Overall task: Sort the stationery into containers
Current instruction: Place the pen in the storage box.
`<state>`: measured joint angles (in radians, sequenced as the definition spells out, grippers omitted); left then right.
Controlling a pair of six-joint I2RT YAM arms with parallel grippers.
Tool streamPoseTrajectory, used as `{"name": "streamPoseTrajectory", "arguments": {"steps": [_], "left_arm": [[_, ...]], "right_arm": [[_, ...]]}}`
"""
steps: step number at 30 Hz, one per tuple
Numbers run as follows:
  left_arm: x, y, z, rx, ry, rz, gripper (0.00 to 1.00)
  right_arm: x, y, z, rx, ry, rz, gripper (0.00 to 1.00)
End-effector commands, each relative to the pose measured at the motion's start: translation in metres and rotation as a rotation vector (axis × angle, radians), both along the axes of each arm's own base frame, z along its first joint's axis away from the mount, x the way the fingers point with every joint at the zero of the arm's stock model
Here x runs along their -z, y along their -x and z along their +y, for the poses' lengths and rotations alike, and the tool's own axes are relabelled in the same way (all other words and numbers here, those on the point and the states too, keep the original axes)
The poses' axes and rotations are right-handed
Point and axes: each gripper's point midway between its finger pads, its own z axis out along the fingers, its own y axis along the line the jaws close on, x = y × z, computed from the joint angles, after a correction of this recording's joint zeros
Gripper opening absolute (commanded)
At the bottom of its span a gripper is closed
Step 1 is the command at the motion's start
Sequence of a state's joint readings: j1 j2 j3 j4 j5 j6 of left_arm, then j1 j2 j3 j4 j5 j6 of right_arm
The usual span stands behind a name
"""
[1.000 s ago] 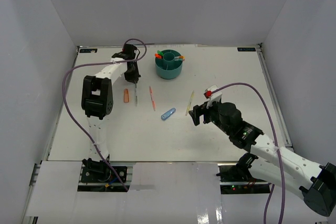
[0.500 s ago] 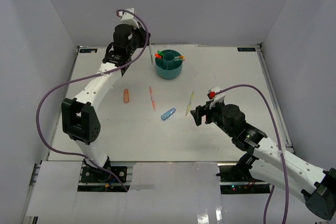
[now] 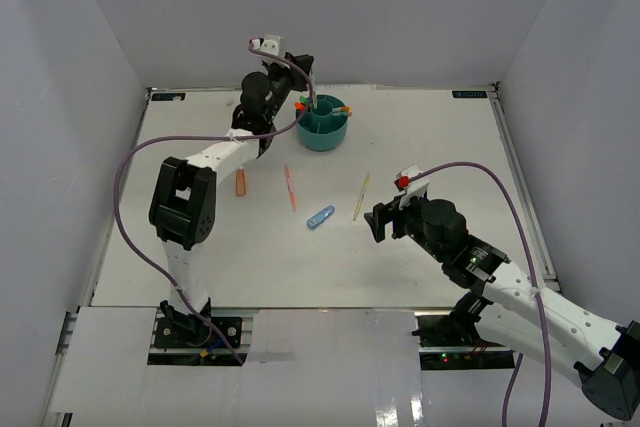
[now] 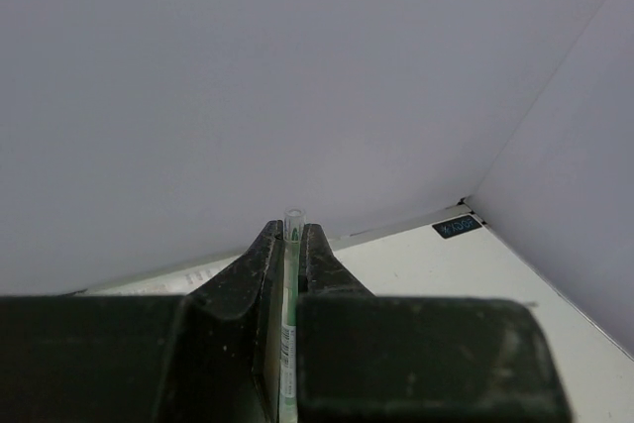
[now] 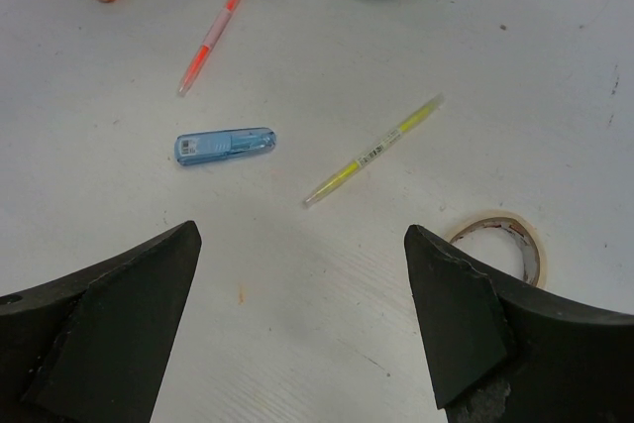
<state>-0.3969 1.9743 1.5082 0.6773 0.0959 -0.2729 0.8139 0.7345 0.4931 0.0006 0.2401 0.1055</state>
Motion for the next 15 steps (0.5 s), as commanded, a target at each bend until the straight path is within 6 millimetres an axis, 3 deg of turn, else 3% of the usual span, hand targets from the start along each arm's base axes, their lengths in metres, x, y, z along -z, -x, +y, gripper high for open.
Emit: {"name": "streamPoseTrajectory", "arguments": {"steps": [1,7,15], "left_arm": [[-0.053,0.013,-0.004,0.036,0.053,-0.196,0.0],[-0.037,0.002,-0.014,0.061,0.047,-0.213,0.02],[0.011,-0.016,-0.025,0.078,-0.005,-0.154,0.03]], "right_arm": [[-0.004,-0.002,0.001,0.01,-0.02,-0.009,0.9],[0.001,-0.002,0.0,0.013,-0.002,-0.001,0.9],[0.005,-0.001,-0.003,0.024,-0.002,0.003,0.9]]}}
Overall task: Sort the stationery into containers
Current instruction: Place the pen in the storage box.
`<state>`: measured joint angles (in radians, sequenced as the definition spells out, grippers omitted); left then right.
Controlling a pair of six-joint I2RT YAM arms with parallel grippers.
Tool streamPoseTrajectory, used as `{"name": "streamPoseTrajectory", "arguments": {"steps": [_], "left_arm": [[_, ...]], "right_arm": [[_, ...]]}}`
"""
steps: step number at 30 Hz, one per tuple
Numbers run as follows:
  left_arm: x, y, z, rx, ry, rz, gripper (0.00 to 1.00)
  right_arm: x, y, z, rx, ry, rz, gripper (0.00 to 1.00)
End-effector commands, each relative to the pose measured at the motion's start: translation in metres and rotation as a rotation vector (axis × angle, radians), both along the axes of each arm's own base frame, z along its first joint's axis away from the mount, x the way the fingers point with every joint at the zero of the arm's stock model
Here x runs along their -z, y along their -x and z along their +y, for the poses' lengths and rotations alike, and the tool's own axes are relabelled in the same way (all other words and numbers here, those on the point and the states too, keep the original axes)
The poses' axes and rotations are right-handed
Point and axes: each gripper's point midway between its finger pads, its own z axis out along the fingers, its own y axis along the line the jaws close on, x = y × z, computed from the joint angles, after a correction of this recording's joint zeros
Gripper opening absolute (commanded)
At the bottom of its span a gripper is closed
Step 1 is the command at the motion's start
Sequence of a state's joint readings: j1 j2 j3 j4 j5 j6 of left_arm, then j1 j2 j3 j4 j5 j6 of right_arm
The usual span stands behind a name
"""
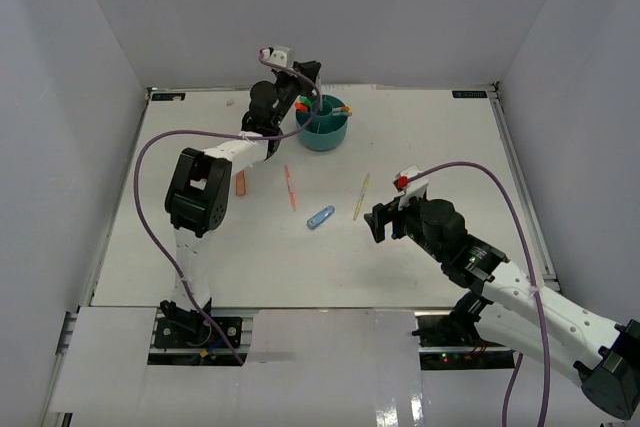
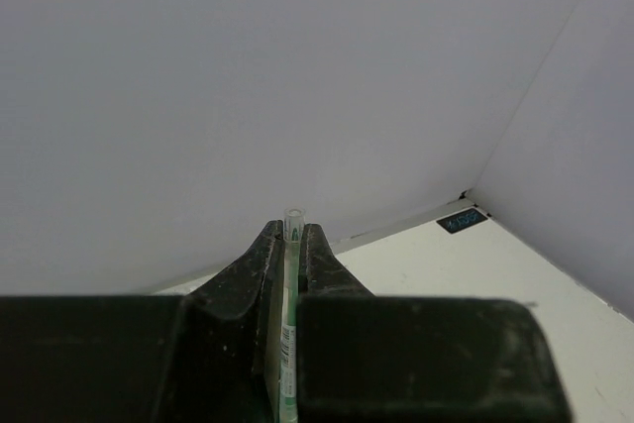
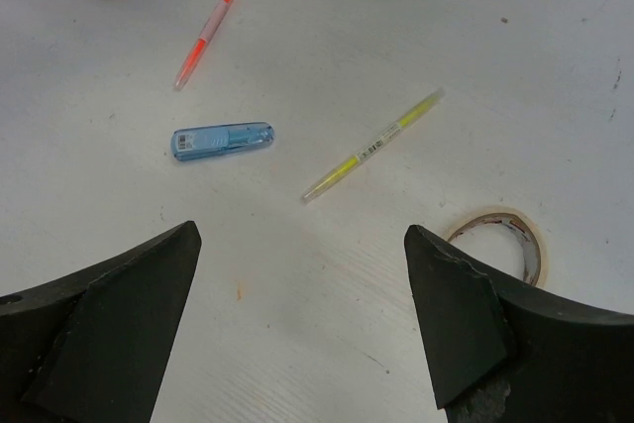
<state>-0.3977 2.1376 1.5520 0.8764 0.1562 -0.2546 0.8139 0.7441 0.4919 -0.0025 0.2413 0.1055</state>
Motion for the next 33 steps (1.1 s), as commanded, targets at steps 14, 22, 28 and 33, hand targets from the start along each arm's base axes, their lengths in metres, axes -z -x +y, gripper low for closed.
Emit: {"name": "streamPoseTrajectory", "arguments": {"steps": [14,22,28,33], "left_arm": [[0.021,0.004,-0.011,0.042,-0.054,0.008,0.32],[0.013,0.016,-0.005,0.029,-0.085,0.011,0.47],[-0.008,0.031,0.008,-0.007,-0.078,0.073,0.69],[-0.009,0.052,0.035,-0.1,-0.116,0.305,0.89]], "right_arm": [[-0.004,0.0,-0.008,0.04,-0.029,-0.016,0.9],[-0.003,0.004,-0.01,0.035,-0.022,-0.003,0.9],[-0.006,0.006,-0.012,0.036,-0.039,-0.006,0.9],[-0.007,0.005,-0.014,0.047,-0.035,-0.013,0.9]]}}
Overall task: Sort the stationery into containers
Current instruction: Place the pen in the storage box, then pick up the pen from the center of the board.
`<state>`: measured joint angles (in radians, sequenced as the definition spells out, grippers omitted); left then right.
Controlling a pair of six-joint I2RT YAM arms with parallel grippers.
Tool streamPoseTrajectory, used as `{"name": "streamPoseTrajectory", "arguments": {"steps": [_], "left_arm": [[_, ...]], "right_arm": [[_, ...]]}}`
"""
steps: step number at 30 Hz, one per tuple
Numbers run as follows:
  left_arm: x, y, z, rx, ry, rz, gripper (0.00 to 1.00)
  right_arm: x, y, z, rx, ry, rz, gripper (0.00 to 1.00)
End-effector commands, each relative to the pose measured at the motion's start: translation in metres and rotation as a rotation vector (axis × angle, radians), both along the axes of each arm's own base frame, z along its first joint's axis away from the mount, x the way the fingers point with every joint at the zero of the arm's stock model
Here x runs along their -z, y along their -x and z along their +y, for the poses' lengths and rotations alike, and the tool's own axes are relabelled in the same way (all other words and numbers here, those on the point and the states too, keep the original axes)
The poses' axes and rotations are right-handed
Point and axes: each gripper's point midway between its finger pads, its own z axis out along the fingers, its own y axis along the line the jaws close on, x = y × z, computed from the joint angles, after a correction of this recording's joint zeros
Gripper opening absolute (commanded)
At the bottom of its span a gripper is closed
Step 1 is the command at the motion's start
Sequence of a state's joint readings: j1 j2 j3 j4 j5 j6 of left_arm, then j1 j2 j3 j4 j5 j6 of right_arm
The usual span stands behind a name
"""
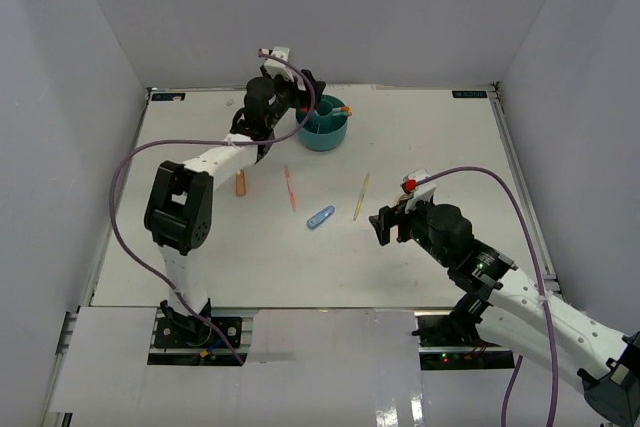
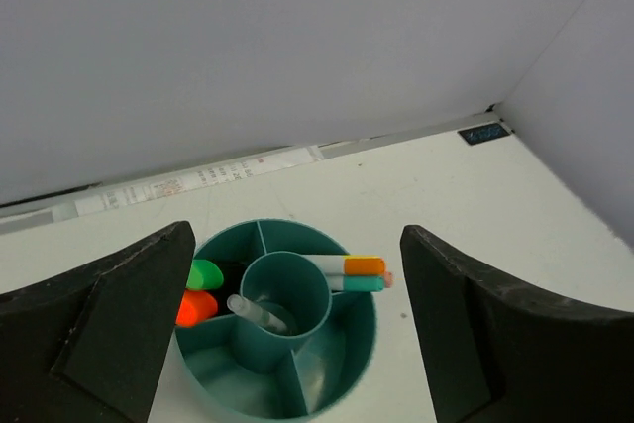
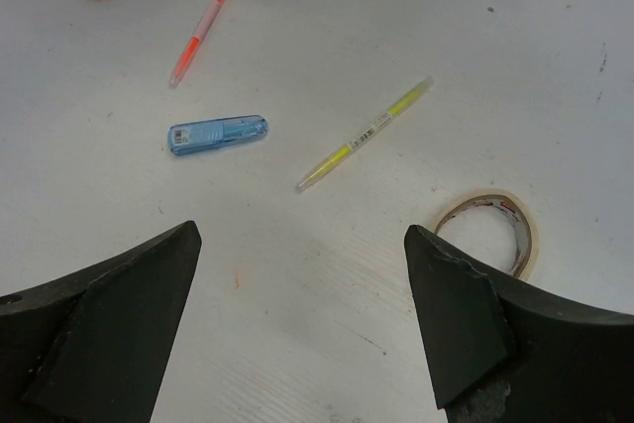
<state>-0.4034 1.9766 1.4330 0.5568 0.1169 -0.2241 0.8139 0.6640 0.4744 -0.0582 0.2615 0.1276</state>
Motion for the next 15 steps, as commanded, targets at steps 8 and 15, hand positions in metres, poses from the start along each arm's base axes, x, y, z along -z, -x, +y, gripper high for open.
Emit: {"name": "streamPoseTrajectory", "arguments": {"steps": [8,15], "left_arm": [[-0.029,0.09,0.077,-0.24,-0.043,0.269,0.98],[0.046,0.118,0.093,-0.332,-0.103,0.623,0.89]], "right_arm": [[-0.003,-0.003,-0.001,0.018,-0.013,-0.019,0.9],[0.001,-0.003,0.0,0.015,-0.013,-0.01,0.9]]}}
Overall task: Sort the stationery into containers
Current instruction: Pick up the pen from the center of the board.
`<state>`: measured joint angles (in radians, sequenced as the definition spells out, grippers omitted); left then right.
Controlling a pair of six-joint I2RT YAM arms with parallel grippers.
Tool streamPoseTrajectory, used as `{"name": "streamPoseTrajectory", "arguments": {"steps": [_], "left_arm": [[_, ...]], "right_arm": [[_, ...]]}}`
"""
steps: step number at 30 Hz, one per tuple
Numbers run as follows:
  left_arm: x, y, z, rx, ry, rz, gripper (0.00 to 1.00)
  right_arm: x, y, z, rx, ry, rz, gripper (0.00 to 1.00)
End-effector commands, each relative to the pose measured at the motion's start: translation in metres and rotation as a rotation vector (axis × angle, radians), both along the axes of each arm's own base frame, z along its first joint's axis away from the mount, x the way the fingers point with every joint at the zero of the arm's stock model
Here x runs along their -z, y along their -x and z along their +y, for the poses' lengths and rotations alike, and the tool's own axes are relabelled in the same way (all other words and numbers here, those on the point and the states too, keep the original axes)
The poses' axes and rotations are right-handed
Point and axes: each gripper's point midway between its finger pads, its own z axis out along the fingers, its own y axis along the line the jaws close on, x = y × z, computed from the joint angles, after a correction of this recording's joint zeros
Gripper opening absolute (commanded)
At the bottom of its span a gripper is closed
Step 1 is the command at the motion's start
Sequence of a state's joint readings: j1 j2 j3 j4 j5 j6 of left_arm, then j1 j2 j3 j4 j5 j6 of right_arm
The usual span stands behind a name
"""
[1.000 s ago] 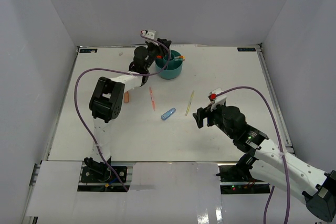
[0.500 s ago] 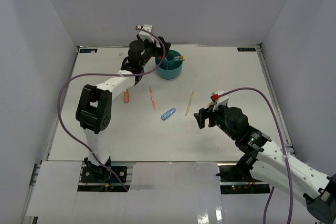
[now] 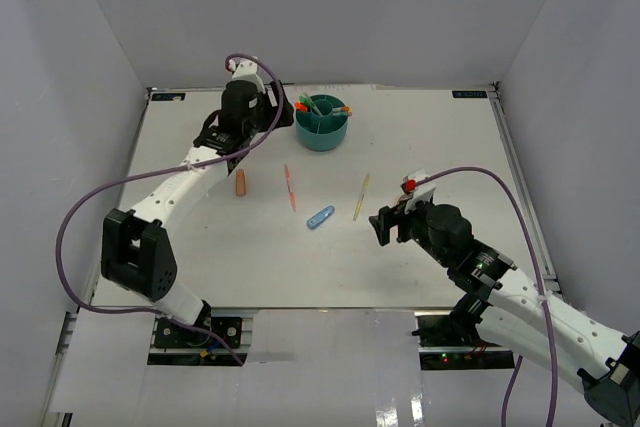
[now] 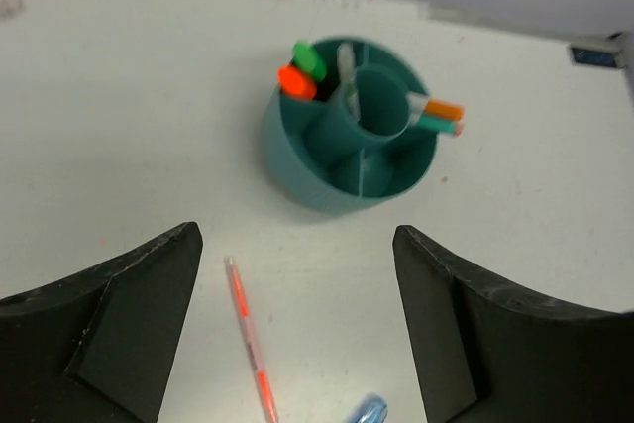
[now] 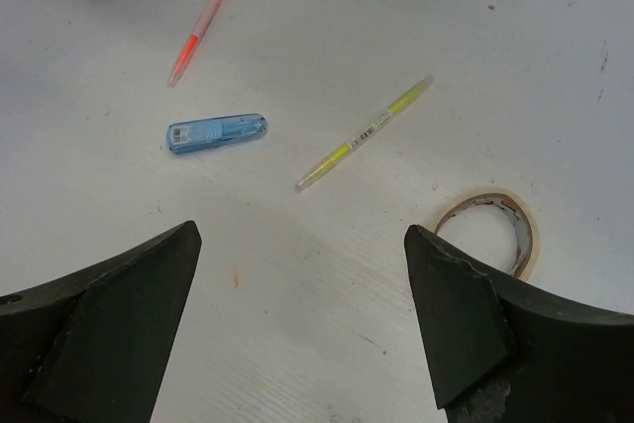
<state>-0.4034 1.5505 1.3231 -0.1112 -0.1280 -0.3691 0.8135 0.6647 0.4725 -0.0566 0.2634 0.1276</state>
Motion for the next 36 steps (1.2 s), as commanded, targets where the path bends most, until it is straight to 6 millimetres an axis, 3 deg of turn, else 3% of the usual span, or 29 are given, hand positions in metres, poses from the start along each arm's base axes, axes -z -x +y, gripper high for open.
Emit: {"name": "streamPoseTrajectory", "arguments": {"steps": [1,3,5,7,9,10,13,19,33,36], "left_arm": [[0.069,0.022,0.013,-0.102,-0.033,0.296,0.89],[0.101,0.026,0.017,-0.136,-0.07,0.405,0.88],[0.109,0.021,0.016,-0.176,-0.061,0.446,0.87],[0.132,0.019,0.014,-0.181,-0.078,0.509,0.85],[0.137,0.014,0.007,-0.181,-0.059,0.535,0.84],[0.152,0.013,0.004,-0.179,-0.067,0.568,0.82],[0.164,0.008,-0.005,-0.167,-0.058,0.601,0.79],[0.207,0.007,-0.012,-0.182,-0.112,0.704,0.67],[0.241,0.008,-0.008,-0.205,-0.19,0.786,0.49],[0.245,0.012,-0.005,-0.207,-0.207,0.8,0.41]], "right_arm": [[0.0,-0.003,0.001,0.01,-0.015,-0.011,0.9],[0.0,-0.003,0.001,0.012,-0.016,-0.01,0.9],[0.0,-0.002,0.0,0.012,-0.018,-0.012,0.9],[0.0,-0.002,-0.002,0.016,-0.021,-0.016,0.9],[0.0,-0.001,-0.002,0.018,-0.024,-0.018,0.9],[0.001,-0.001,-0.003,0.019,-0.023,-0.019,0.9],[0.002,-0.001,-0.003,0.02,-0.024,-0.017,0.9],[0.003,0.0,-0.005,0.025,-0.025,-0.018,0.9],[0.006,0.0,-0.006,0.031,-0.022,-0.015,0.9],[0.008,-0.001,-0.006,0.031,-0.016,-0.01,0.9]]}}
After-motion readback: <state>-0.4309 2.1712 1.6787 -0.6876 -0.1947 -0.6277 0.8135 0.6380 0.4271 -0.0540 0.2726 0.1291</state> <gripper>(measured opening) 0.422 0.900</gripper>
